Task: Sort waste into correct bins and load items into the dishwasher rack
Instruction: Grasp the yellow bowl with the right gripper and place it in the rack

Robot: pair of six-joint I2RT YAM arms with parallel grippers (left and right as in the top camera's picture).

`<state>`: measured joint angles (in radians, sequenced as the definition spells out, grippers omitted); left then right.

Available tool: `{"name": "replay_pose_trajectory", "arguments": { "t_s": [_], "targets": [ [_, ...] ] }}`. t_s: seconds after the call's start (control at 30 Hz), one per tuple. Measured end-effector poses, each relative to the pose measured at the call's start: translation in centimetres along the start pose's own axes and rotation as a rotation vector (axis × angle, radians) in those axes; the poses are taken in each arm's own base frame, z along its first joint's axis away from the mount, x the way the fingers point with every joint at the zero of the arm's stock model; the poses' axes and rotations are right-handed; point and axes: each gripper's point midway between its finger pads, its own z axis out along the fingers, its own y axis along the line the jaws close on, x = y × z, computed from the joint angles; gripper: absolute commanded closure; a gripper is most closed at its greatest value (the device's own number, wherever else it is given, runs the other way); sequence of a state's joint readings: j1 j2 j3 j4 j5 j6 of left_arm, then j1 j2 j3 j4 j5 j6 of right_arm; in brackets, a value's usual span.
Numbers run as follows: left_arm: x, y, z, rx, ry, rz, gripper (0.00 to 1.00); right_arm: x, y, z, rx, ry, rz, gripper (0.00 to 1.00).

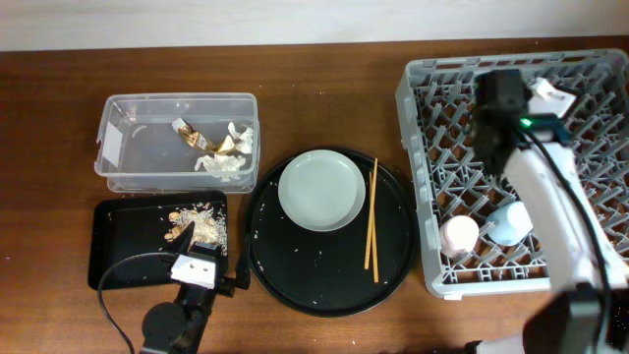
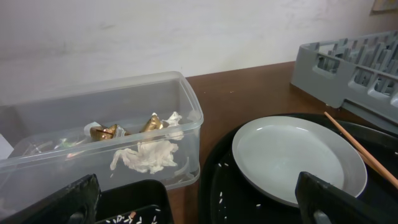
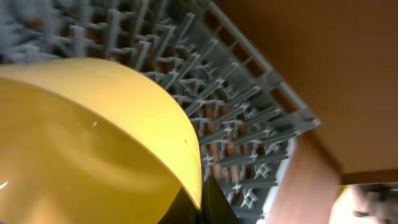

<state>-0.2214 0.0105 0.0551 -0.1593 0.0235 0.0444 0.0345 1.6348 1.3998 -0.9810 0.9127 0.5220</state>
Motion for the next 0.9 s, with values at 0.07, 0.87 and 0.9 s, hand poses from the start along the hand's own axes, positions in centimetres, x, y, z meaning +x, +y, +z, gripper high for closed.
{"name": "replay_pose_trajectory", "arguments": {
  "t_s": [0.07,0.87,0.9],
  "targets": [
    [0.0,0.0,0.0,0.0,0.0,0.0,0.01,0.2,0.6,1.4,0.088,-0.018,-0.048,0.96],
    [0.0,0.0,0.0,0.0,0.0,0.0,0.01,1.1,9.4,0.2,0.133,-0.16,-0.54,0.25],
    [0.0,0.0,0.0,0.0,0.0,0.0,0.01,2.2,10.3,-0.1,0.072,-0.126,-0.582,0.3]
  ]
}}
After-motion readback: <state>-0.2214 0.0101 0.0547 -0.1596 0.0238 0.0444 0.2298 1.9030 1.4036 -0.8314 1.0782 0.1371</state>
